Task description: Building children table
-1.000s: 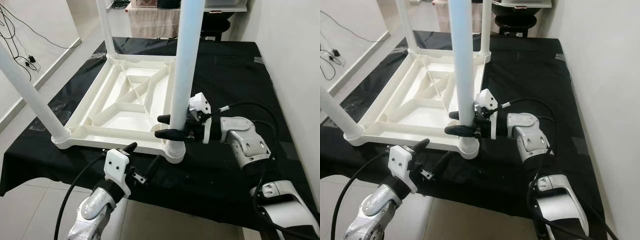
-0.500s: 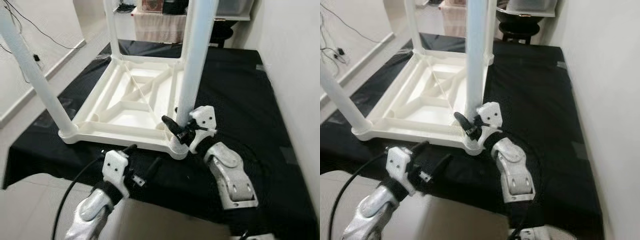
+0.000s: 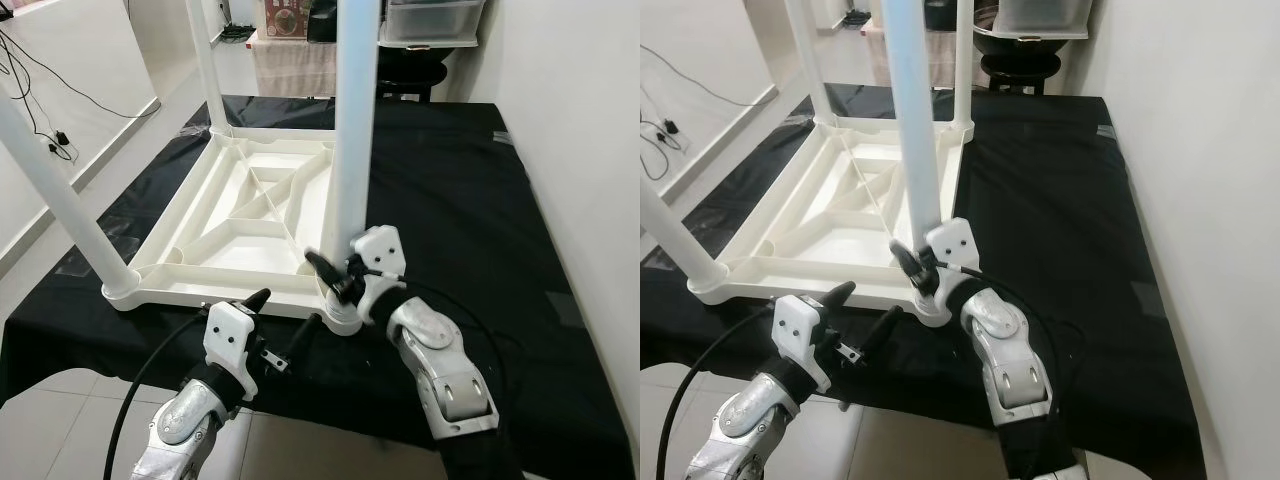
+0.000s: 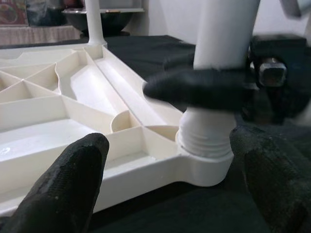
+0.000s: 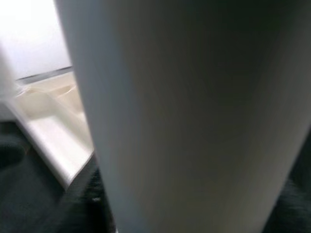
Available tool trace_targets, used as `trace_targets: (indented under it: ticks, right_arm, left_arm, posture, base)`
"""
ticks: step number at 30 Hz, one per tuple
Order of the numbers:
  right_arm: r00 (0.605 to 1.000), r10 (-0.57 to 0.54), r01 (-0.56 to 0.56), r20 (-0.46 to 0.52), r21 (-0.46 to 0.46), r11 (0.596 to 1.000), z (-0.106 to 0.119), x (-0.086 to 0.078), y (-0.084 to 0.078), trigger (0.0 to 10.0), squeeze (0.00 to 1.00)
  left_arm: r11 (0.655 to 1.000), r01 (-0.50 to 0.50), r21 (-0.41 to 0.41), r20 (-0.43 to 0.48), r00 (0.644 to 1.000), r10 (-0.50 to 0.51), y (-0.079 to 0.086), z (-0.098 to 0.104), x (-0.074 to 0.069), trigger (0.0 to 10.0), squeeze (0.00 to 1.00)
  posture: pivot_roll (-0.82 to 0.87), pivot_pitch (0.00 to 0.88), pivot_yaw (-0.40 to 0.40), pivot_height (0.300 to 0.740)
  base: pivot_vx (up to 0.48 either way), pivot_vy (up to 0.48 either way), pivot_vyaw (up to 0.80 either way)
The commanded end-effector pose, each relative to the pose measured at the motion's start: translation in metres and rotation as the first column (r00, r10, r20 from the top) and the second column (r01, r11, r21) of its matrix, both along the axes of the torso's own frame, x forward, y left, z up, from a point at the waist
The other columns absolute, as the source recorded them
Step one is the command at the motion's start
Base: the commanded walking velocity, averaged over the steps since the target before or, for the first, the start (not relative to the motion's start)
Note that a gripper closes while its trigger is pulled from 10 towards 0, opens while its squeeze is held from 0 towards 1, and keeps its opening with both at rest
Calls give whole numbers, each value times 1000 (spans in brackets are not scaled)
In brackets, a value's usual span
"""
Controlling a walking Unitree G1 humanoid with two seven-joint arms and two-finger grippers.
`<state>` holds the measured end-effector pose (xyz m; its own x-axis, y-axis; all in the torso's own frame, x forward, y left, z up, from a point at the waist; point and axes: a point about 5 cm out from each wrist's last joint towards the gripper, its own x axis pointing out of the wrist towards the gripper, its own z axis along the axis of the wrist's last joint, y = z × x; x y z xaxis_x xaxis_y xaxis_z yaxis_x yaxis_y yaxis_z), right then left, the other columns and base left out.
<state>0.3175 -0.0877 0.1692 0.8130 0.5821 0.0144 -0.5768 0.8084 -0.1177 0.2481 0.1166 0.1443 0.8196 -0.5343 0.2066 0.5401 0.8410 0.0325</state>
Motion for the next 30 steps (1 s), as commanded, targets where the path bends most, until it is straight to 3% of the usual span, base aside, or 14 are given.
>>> trace_targets:
  ticks: [1,3,4,6,7,8,11,18,19,20,24,28,30]
  right_arm:
    - [992,124,-124,16,27,992,8,1,4,10000,1000]
    - [967,248,-248,56,1,969,20,10,-4,10000,1000]
    - [945,319,-317,66,-50,947,26,15,-9,10000,906]
    - [929,363,-357,68,-86,930,29,18,-12,10000,906]
    - [905,420,-411,65,-121,904,33,20,-14,10000,0]
    - [870,489,-479,53,-136,867,38,22,-16,10000,0]
    - [825,564,-558,33,-101,824,45,27,-16,10000,0]
    - [800,599,-594,27,-92,799,49,32,-17,10000,0]
    - [775,632,-629,11,-79,773,51,33,-18,0,0]
    - [747,664,-663,-1,-62,746,54,35,-22,0,0]
    - [714,700,-700,-12,-37,714,57,38,-28,0,0]
    - [714,699,-700,-18,-32,714,52,39,-34,0,0]
    - [745,666,-667,-25,-30,745,40,34,-45,0,0]
  left_arm:
    - [1000,-5,16,-14,1000,5,3,-4,0,10000,0]
    - [1000,5,17,-17,1000,-5,2,-4,0,10000,0]
    - [1000,8,18,-17,1000,-8,2,-4,0,10000,0]
    - [1000,10,18,-17,1000,-9,1,-4,0,10000,0]
    - [1000,10,17,-17,1000,-10,1,-4,0,10000,0]
    - [1000,9,18,-17,1000,-8,0,-3,-1,10000,0]
    - [1000,4,28,-13,1000,-4,-1,-4,-3,10000,0]
    - [999,7,36,-8,1000,-7,-3,-3,-7,10000,0]
    - [998,57,33,-21,998,-56,-6,-3,-17,10000,0]
    - [992,121,32,-45,992,-119,-11,-4,-29,10000,0]
    - [982,184,27,-77,980,-182,-16,-4,-44,10000,0]
    - [988,151,32,-82,986,-148,-13,-6,-45,10000,0]
    - [994,103,42,-80,992,-100,-10,-8,-45,10000,0]
  posture:
    - [26,134,21,740]
    - [34,132,17,740]
    - [38,132,14,740]
    - [38,132,14,740]
    - [46,132,8,740]
    - [55,133,-1,740]
    - [60,133,-5,740]
    - [64,131,-8,740]
    - [65,127,-3,740]
    - [66,123,-1,740]
    - [65,118,2,740]
    - [60,110,9,740]
    - [43,103,17,740]
  base:
    - [0,0,0]
    - [0,0,0]
    - [0,0,0]
    - [0,0,0]
    - [0,0,0]
    - [0,0,0]
    - [0,0,0]
    - [0,0,0]
    - [0,0,0]
    - [0,0,0]
    - [0,0,0]
    - [0,0,0]
    - [0,0,0]
